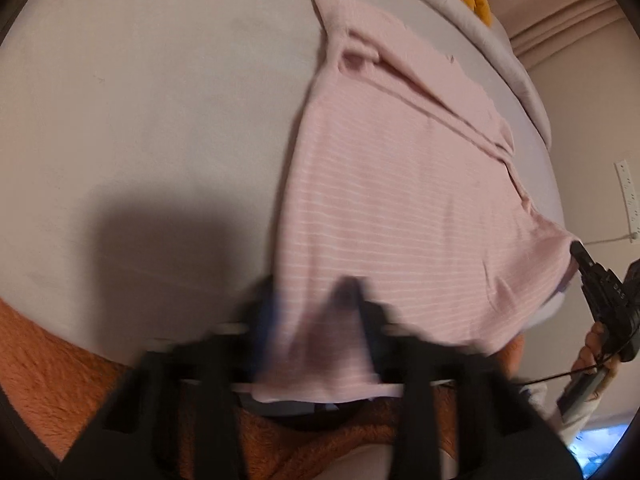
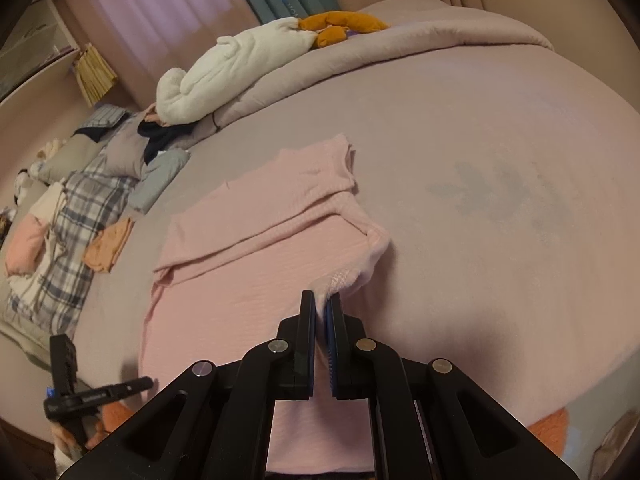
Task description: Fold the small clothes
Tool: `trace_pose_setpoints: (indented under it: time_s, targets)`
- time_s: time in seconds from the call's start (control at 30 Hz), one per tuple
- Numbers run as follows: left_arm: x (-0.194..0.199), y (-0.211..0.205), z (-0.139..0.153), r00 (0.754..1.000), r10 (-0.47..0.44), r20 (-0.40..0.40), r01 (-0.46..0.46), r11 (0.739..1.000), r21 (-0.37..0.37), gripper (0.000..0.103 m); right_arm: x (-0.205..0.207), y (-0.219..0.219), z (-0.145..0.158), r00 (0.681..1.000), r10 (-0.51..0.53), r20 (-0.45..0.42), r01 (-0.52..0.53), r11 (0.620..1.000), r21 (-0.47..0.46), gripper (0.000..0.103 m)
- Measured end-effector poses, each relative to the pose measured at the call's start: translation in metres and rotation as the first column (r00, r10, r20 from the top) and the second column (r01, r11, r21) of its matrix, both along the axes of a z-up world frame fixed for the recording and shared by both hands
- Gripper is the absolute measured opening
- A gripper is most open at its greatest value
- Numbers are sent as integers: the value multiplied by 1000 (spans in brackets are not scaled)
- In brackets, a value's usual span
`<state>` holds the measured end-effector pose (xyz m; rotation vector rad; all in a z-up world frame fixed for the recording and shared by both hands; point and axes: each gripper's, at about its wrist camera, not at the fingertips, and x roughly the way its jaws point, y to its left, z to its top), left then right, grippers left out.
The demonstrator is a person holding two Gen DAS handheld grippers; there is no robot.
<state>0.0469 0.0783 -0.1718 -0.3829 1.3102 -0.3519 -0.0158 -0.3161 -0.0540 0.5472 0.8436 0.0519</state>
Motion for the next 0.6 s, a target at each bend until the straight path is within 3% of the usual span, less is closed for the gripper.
trace_pose_setpoints:
  time_s: [0.1, 0.23, 0.37, 0.5, 0.6]
  targets:
    - [2, 2, 0, 1000, 13, -27, -14, 999, -47, 6, 3, 0, -1, 1000, -2, 3, 2, 1000, 6, 7]
    - [-4, -8, 39, 996, -23, 92, 31, 996, -89, 6, 4, 0, 3, 1000, -3, 14, 3, 1000, 13, 7]
    - [12, -4, 82, 976, -1, 217, 34, 989, -146, 6, 11, -8, 14, 999, -16, 42, 16, 1000, -4, 7]
    - [46, 3, 102, 948, 70, 312, -31, 991, -129, 7, 31, -21, 21, 997, -45, 61, 47, 999, -21, 7]
    - [71, -2, 95, 943, 87, 320, -66, 995, -76, 7, 52, -27, 14, 997, -55, 49, 57, 998, -41, 7]
